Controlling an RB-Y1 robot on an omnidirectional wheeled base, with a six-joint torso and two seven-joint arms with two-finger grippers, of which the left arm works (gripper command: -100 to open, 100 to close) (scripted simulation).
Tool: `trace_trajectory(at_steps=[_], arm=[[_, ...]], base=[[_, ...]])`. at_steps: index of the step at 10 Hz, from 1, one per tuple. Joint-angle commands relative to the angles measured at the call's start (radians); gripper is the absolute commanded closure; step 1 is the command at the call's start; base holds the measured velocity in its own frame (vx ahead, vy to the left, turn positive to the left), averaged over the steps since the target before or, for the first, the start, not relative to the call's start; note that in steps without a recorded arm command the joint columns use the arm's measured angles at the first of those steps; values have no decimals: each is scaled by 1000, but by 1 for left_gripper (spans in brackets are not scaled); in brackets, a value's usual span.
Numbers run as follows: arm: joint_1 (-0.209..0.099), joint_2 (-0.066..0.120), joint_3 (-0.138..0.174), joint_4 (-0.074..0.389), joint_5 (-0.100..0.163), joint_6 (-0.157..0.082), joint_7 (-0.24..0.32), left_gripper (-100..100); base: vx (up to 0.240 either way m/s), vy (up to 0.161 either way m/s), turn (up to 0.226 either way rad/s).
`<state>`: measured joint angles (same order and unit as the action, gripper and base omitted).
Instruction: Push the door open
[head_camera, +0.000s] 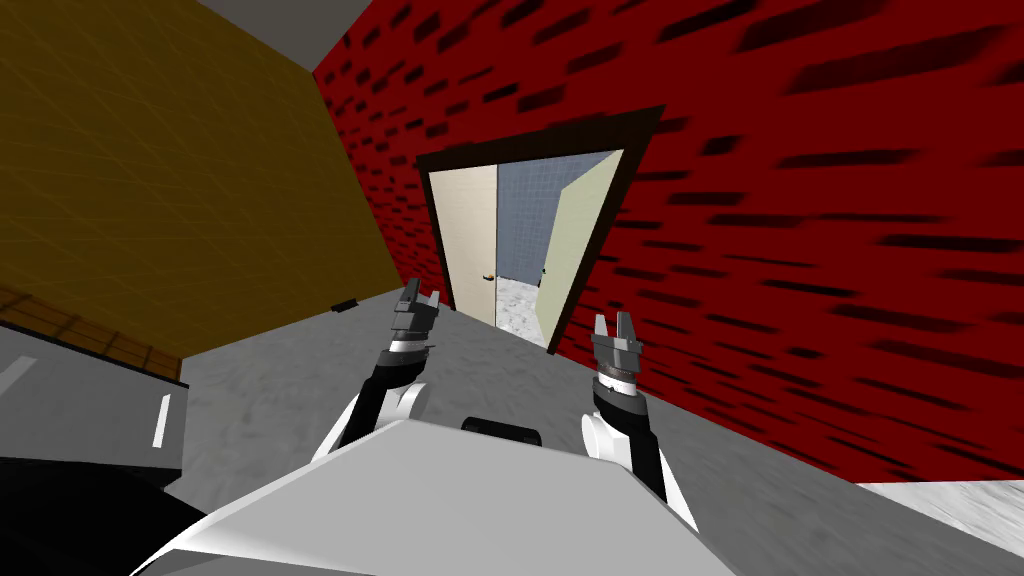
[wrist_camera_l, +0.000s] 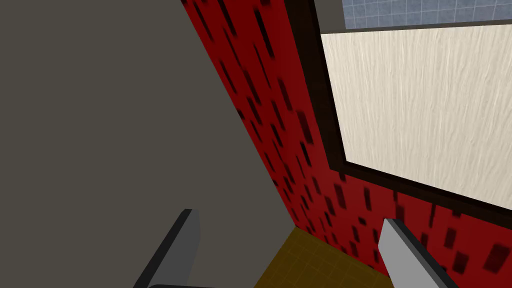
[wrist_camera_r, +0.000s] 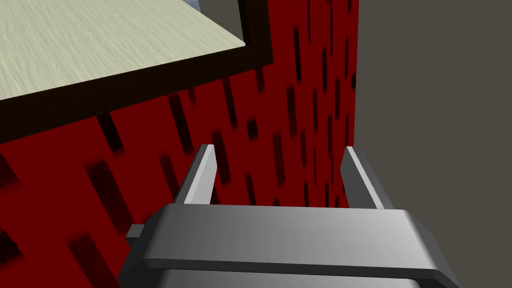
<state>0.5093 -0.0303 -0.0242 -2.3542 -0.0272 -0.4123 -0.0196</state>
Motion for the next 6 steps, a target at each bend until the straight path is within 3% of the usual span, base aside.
trace_trajectory(at_steps=[1, 6], arm=[[-11, 10, -3, 28, 0, -7, 3, -100], [-53, 41, -14, 138, -2, -32, 16, -100]], base=[[166, 28, 0], [118, 48, -8]])
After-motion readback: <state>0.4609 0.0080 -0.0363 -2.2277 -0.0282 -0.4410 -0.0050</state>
